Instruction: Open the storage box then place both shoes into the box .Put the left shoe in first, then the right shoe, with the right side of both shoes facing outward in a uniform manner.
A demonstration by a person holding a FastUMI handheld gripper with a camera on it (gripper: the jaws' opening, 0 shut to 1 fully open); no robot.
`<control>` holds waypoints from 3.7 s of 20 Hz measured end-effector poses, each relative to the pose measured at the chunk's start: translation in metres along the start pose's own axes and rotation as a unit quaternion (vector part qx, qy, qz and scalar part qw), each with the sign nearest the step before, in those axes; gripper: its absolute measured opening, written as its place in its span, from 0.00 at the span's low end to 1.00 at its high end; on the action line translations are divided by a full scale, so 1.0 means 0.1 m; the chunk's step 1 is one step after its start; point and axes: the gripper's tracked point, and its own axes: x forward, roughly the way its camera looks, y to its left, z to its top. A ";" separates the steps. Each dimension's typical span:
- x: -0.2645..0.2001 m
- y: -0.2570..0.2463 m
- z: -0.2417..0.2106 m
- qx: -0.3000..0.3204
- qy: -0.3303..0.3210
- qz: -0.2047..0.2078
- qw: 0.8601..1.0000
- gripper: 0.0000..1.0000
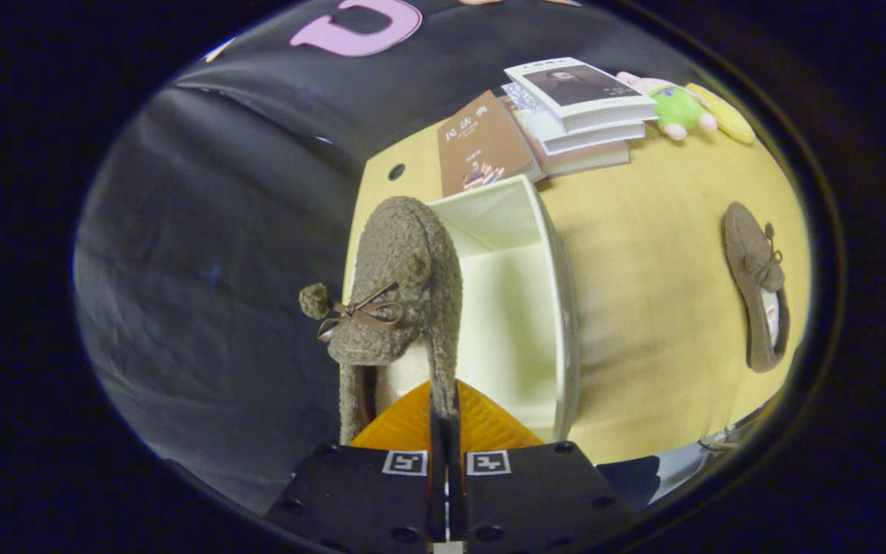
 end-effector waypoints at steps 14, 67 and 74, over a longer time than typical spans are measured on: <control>0.81 0.10 -0.17 -0.030 0.017 -0.090 0.995 0.06; -0.49 -4.11 0.53 -0.089 0.057 -0.229 0.968 0.32; -0.43 -4.07 0.48 -0.046 0.065 -0.217 0.973 0.13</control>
